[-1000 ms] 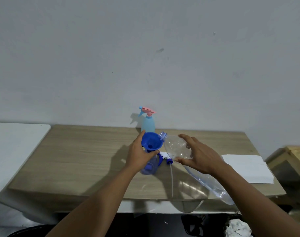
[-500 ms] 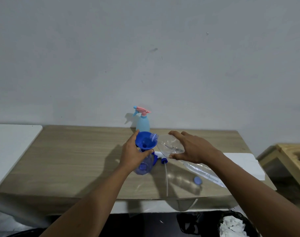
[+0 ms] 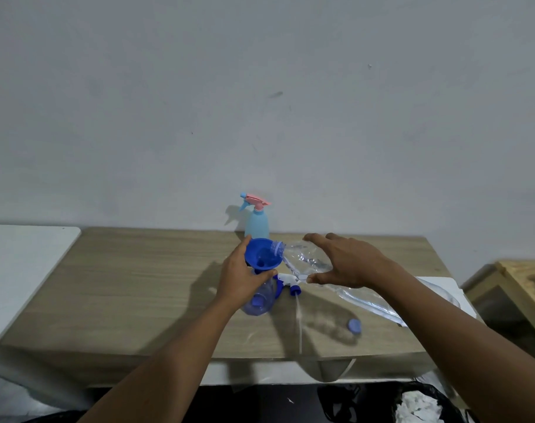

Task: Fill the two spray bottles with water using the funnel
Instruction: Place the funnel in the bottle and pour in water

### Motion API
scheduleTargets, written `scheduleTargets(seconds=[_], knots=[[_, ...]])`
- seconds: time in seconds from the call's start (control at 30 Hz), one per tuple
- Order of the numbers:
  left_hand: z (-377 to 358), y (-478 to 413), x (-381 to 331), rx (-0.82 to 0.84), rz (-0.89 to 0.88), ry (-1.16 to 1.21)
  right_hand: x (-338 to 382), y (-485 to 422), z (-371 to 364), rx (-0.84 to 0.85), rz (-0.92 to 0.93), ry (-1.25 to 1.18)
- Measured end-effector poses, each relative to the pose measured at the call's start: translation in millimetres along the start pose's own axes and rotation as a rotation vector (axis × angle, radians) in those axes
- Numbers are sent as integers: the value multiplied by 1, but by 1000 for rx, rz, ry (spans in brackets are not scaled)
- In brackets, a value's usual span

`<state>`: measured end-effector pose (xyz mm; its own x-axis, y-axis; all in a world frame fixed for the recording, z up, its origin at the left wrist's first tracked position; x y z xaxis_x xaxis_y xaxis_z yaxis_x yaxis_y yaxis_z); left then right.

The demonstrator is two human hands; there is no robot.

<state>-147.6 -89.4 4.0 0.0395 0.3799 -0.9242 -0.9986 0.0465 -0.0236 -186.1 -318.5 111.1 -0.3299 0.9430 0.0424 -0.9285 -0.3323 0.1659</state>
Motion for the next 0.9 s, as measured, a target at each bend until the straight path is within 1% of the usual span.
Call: scheduleTargets(seconds=[0.53, 0.73, 0.83, 0.9], knots=[[1, 2, -1, -19, 7, 12, 0, -2, 4, -7, 40, 49], [1, 3, -4, -9, -17, 11, -8, -1, -4, -72, 38, -126], [1, 2, -2, -21, -13, 17, -10, 2, -1, -157, 54, -259], [0, 1, 0, -19, 2, 18, -13, 4, 1, -253, 57, -370]])
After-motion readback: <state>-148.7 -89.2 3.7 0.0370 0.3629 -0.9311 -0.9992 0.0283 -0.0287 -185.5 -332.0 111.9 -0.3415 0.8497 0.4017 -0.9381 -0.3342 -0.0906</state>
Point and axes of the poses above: each hand's wrist, its own y-axis away from the middle knuckle, its own z-axis out of the back of the hand, x = y × z, the point moved 3 cm from there along -y, towards the middle knuckle, and after that the axes turned 7 degrees about z, right-handed, at the moved point
